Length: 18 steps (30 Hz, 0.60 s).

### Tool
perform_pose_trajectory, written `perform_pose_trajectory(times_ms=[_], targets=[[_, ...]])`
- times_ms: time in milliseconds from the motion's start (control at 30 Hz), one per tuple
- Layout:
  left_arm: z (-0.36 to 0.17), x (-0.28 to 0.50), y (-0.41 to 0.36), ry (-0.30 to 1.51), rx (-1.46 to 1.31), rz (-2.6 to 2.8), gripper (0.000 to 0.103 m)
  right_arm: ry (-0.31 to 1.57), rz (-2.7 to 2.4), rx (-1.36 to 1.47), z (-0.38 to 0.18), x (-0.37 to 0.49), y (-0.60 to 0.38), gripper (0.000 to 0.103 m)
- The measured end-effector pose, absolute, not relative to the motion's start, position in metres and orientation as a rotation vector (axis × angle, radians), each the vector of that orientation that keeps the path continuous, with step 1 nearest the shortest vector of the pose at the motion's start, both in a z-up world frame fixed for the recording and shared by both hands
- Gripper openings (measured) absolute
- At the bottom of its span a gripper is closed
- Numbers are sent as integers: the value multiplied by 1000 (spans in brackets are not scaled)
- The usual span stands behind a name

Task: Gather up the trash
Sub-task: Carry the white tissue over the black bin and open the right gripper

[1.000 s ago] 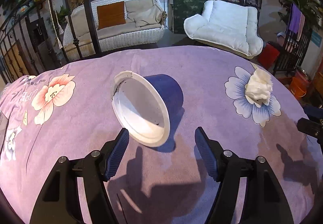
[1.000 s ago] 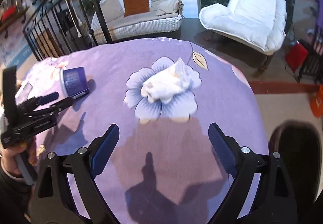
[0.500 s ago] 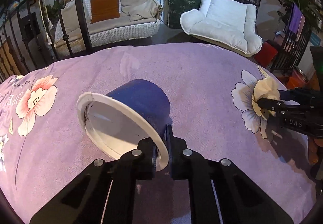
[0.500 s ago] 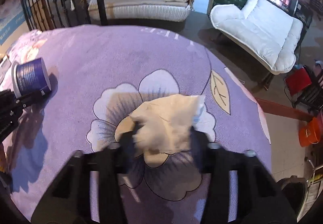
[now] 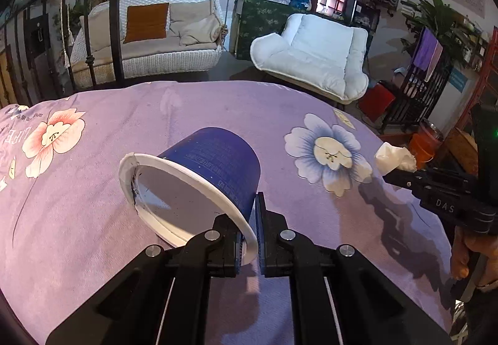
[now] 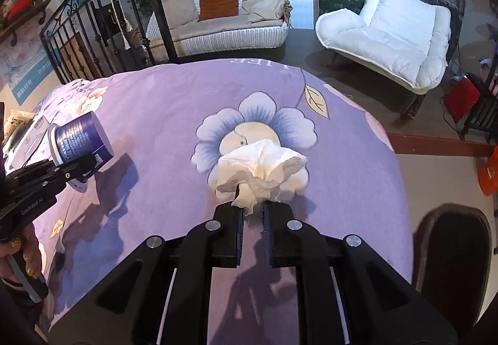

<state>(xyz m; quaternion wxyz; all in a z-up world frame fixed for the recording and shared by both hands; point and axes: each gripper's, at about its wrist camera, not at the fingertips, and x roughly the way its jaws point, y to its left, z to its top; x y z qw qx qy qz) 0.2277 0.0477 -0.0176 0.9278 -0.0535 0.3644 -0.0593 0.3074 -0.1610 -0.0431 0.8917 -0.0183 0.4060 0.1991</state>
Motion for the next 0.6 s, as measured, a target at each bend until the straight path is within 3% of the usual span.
perform_pose_trajectory(times_ms=[600], targets=[[-7,160,-59,714,-94,-354,8,752,258,155,-30,182,-277,12]])
